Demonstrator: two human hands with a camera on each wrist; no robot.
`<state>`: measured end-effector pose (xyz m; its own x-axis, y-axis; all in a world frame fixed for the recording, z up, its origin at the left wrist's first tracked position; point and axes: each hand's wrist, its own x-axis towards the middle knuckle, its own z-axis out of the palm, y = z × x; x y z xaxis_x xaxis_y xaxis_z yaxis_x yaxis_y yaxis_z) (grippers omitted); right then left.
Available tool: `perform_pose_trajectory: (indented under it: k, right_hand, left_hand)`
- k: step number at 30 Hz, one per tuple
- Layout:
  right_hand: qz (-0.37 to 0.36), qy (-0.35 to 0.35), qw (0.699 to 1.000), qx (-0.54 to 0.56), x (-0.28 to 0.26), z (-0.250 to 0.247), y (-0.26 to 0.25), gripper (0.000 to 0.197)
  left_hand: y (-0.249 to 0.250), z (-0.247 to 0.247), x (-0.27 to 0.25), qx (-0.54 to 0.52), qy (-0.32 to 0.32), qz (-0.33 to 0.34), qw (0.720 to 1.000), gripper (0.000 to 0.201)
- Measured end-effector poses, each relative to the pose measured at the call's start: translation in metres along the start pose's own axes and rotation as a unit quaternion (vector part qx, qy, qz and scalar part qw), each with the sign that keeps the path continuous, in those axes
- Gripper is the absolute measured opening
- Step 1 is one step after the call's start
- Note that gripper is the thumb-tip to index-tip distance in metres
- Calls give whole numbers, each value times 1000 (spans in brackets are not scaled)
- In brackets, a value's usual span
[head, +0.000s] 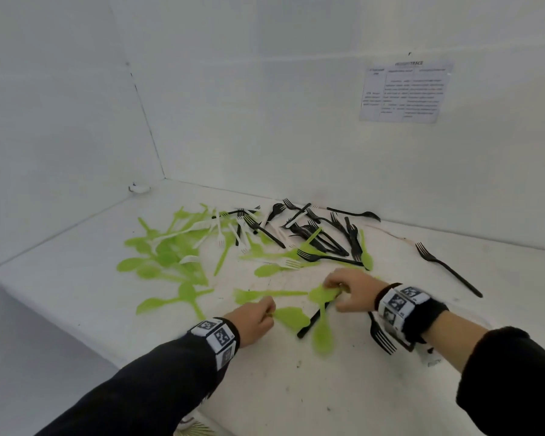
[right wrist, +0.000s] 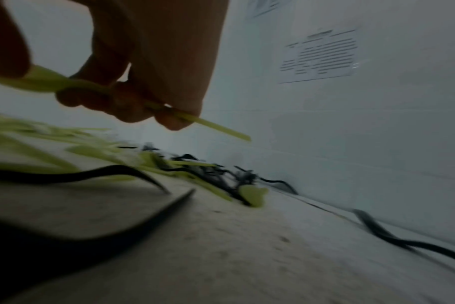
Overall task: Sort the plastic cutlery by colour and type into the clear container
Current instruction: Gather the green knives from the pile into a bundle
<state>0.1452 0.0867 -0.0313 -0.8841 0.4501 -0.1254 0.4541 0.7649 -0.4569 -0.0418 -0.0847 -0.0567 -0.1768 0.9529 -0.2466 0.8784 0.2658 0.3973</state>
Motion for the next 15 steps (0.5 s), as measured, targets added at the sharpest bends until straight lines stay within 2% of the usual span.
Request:
perform_pose_trajectory:
  k: [2,3,6,8,11,13,15]
  right_hand:
    - [-31,-82,994,-58,4,11,-13,55]
    - [-44,-109,989,-94,6,15,-16,49]
    - [-64,-136,979,-135,13,23,-14,40]
    - [-63,-141,976,-153,14,22,-10,39]
    - [-73,-119,979,-148,12,16,-1,38]
    - [-65,-67,989,-114,9,7,8,37]
    - [-24,4,998,-62,7,-5,20,34]
  left_hand:
    - [2,-4,5,28,39,2,999,4]
    - [5,-7,8,65,57,-5,996,14]
    - [10,-7,20,184,66,-29,980,43]
    - [12,-3,27,198,48,-47,978,52]
    - [14,3,36,214,18,-46,976,48]
    - [15,4,39,216,14,-41,975,41]
    - [16,3,39,228,16,-41,973,39]
